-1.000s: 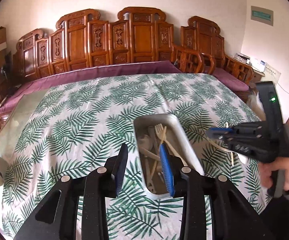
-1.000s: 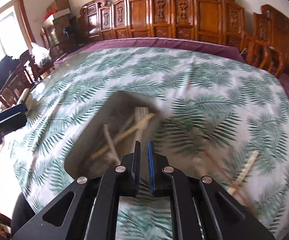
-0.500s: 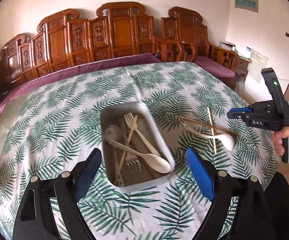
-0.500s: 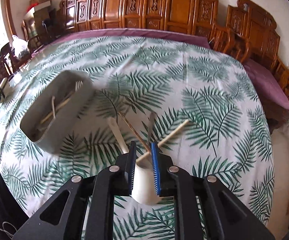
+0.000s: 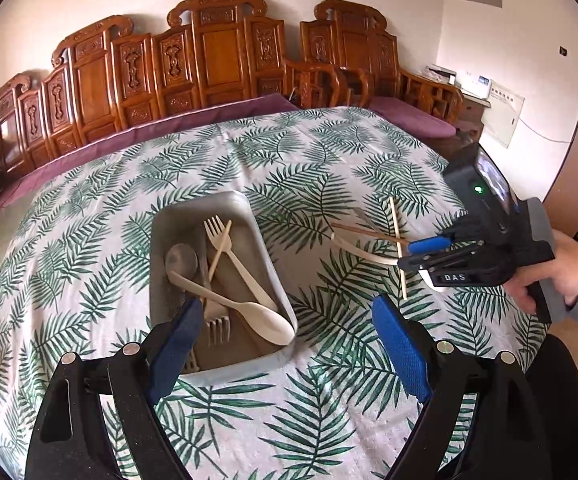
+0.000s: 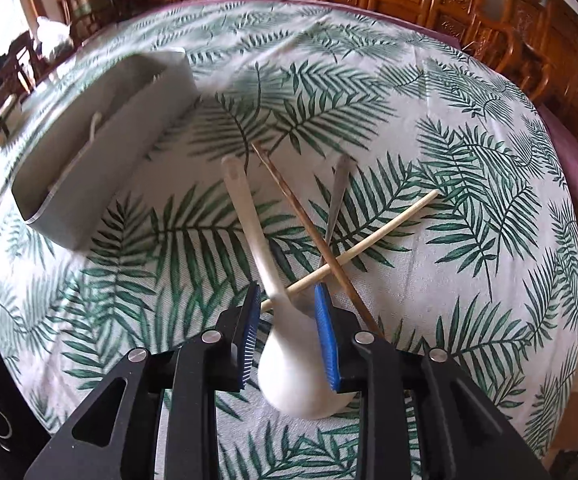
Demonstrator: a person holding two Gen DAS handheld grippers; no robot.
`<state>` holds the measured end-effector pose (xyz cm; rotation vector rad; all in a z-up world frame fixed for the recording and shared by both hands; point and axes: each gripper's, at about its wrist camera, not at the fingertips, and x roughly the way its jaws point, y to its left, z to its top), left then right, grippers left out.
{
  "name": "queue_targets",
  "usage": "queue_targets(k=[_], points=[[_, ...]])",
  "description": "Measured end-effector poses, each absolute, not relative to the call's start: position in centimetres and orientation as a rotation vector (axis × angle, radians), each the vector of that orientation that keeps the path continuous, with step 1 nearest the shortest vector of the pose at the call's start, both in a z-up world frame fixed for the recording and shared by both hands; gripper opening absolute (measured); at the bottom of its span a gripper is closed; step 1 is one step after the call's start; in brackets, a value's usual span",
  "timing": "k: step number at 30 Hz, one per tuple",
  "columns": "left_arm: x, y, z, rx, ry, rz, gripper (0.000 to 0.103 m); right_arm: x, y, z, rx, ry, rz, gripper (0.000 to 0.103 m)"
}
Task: Organize utensils
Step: 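Move the right gripper to the pile and grasp another white plastic spoon, then lift the white spoon with the right gripper while the left moves over the chopsticks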
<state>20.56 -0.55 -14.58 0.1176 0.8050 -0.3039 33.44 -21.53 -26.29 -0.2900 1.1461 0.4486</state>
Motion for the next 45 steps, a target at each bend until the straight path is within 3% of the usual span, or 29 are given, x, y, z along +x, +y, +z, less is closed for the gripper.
queue_targets(k=[28, 41, 45], points=[[20.0, -1.9, -15.2, 0.16, 0.84, -0.292, 0.083, 33.6, -21.5, -26.7, -0.324, 1.273, 0.511, 0.03], [19.7, -1.9, -15.3, 0.171, 0.843, -0.289, 0.083, 32.6, -20.4, -26.7, -0.37, 1.248, 0.547, 0.032], [19.8, -1.9, -15.4, 0.166, 0.844, -0.291, 0.083, 32.5, -20.4, -26.8, -0.394, 1.244, 0.549, 0.027]])
